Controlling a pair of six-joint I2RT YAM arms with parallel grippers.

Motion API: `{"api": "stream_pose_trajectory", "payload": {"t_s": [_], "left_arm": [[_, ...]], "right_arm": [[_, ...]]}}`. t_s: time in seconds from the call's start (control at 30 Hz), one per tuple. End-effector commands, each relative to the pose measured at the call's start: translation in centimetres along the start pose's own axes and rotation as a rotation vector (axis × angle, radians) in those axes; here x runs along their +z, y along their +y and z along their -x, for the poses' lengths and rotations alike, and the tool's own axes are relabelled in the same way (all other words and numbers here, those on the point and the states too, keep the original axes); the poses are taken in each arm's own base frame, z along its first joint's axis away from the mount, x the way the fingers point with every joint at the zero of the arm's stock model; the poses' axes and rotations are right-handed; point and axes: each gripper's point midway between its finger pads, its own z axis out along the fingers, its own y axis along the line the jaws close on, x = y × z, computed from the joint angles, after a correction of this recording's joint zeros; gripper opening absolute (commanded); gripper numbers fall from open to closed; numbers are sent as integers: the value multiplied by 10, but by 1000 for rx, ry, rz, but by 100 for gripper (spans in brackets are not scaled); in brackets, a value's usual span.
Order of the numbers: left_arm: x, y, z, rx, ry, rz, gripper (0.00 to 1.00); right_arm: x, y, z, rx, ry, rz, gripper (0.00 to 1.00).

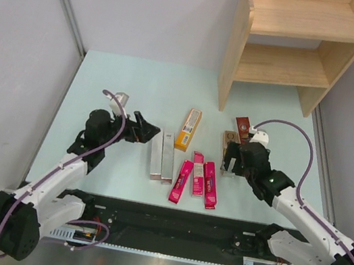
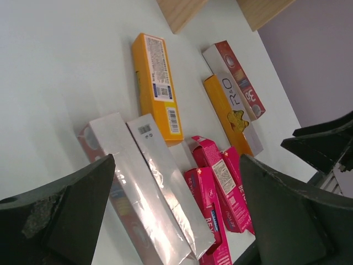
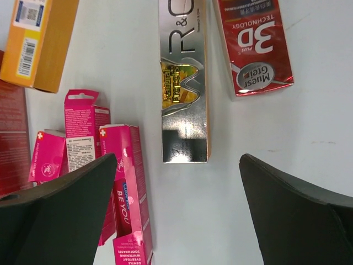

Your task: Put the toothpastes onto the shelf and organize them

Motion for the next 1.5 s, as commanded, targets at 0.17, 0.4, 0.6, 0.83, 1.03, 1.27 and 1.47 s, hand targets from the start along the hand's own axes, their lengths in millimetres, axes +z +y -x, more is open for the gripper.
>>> {"api": "stream_pose_trajectory", "payload": {"t_s": [0.17,0.4,0.6,0.83,1.03,1.27,1.47], "left_arm": [[14,-52,18,93,37,-55,99],[23,-62,0,57,99,-92,100],[25,-67,-8,31,123,-128,100],[26,-64,-13,31,141,-115,100],[28,-60,-17,21,153,-108,100],[29,-61,-23,11,170,-122,100],[32,-56,-31,-5,198,-110,100]], "right_arm": [[-7,38,-14,-1,86,130,90],[-20,64,-59,-62,189,160,82],[-20,65,-88,-75,254,120,74],[-22,57,-104,-75,288,100,70],[-20,49,-127,-83,341,80,65],[-23,50,-141,-76,367,100,64],[-23,54,-149,-87,379,112,64]]}}
